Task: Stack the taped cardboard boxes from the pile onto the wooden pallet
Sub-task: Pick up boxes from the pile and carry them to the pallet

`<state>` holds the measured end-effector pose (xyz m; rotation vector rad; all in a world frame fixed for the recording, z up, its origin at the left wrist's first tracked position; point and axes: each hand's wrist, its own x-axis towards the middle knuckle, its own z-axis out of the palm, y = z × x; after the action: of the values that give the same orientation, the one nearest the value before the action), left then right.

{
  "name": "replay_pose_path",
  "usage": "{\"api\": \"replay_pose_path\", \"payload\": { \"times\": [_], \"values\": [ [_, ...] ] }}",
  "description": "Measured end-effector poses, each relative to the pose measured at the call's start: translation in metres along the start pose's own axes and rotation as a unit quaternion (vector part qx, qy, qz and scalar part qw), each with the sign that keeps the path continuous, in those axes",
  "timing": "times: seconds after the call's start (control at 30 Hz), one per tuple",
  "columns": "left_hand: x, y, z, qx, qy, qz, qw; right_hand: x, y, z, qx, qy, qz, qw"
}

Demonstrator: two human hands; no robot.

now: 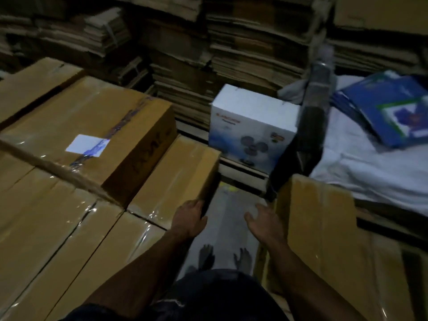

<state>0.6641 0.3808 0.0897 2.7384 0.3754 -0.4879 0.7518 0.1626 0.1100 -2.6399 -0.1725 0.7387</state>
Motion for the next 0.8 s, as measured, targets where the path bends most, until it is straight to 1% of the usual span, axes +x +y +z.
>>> {"api": "replay_pose_path", "payload": {
  "times": [0.07, 0.23, 0.37, 0.5, 0.67, 0.8],
  "values": [
    [-0.008, 0.032, 0.015, 0.005, -0.014, 0.022, 1.000, -0.019, 0.039, -0.005, 0.013, 0.008, 0.023, 1.000],
    [-0.039, 0.137, 0.067, 0.026, -0.029, 0.069, 0.997, -0.076, 0.158, -0.027, 0.033, 0.030, 0.072, 0.996],
    [-0.073, 0.234, 0.116, 0.045, -0.041, 0.089, 0.994, -0.130, 0.257, -0.045, 0.049, 0.053, 0.108, 0.992],
    [-0.103, 0.325, 0.146, 0.058, -0.058, 0.128, 0.988, -0.190, 0.338, -0.060, 0.079, 0.078, 0.143, 0.983],
    [-0.118, 0.413, 0.169, 0.082, -0.069, 0.184, 0.977, -0.239, 0.416, -0.081, 0.122, 0.108, 0.177, 0.971],
    [-0.120, 0.463, 0.185, 0.086, -0.093, 0.214, 0.969, -0.254, 0.464, -0.098, 0.131, 0.133, 0.194, 0.963]
  ]
}}
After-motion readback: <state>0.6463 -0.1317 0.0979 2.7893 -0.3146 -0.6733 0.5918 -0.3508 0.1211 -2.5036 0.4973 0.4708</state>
